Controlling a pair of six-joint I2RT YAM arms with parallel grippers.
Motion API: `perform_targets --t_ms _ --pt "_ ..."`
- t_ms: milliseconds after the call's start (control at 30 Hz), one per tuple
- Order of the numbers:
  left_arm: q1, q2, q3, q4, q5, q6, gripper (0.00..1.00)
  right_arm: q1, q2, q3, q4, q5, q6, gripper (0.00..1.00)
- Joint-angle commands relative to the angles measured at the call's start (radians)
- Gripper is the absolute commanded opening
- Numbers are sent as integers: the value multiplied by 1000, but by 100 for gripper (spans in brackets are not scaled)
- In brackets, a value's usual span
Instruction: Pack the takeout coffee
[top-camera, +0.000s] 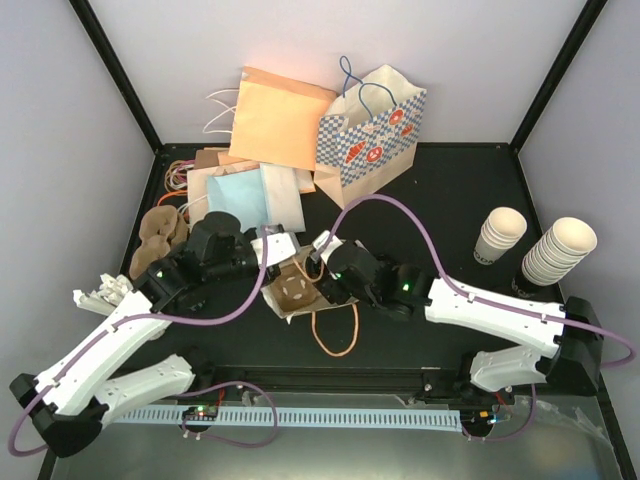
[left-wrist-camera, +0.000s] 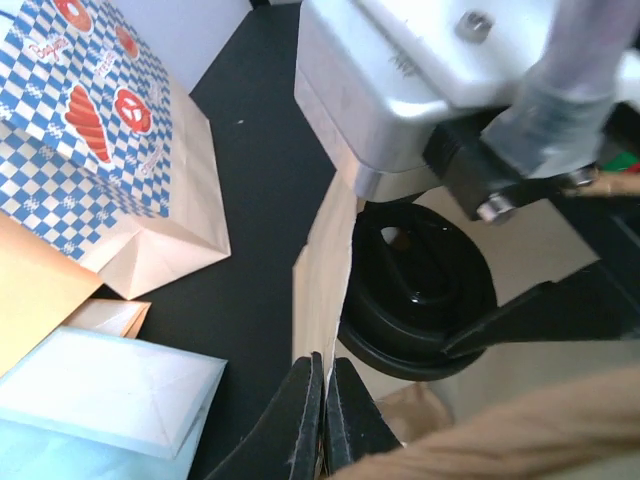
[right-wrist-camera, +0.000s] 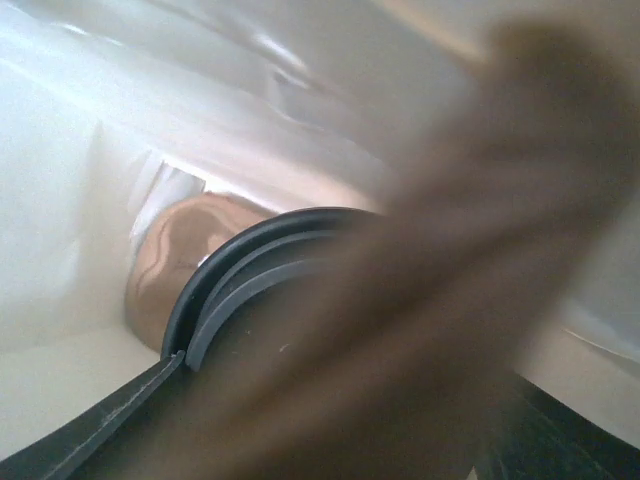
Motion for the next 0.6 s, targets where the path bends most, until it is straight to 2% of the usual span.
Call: perform_targets --t_ms 0,67,300,433,567 --pt "-28 -78 -42 78 56 -52 2 29 -39 -60 63 108 -1 68" --pt "-29 -85 -52 82 31 -81 2 40 -46 -78 62 108 2 68" --pt "-29 -35 28 -2 -231 -133 2 118 -30 -74 110 127 1 68" --pt "-29 -50 28 27 -283 -109 2 143 -16 -103 185 157 3 67" --pt "-29 -39 48 17 -270 -97 4 164 10 -101 214 186 -19 67"
